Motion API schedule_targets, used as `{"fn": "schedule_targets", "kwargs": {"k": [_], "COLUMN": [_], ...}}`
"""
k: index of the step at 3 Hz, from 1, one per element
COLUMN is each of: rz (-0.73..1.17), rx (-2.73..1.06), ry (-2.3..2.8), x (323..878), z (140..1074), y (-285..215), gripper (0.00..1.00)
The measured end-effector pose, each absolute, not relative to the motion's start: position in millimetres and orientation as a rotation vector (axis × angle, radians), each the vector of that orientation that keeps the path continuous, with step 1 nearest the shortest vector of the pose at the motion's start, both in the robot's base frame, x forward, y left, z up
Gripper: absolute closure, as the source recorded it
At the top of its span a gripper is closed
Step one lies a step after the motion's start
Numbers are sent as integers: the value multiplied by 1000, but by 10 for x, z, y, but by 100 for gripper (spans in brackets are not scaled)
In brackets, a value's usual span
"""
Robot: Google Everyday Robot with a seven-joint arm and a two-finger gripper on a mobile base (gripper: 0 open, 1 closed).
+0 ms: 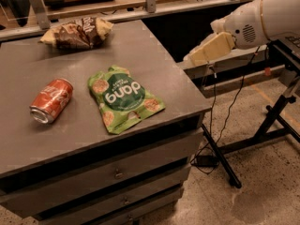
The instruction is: Move brown chip bag near green jalapeno chip bag
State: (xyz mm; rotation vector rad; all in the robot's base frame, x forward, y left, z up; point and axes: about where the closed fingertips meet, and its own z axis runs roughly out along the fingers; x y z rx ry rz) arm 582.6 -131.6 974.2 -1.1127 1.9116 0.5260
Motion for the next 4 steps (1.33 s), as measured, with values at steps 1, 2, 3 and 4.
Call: {"fn": "schedule_targets", "kwargs": {"k": [1,2,3,4], "rz": [526,514,508,493], "rx": [-1113,-1107,-1124,-1136], "ry": [1912,1913,1867,1809], "x": [5826,5896,6214,6641], "z": [9741,9706,9669,9623], "y": [-1315,-1249,-1013,-720], "gripper": [0,0,0,0]}}
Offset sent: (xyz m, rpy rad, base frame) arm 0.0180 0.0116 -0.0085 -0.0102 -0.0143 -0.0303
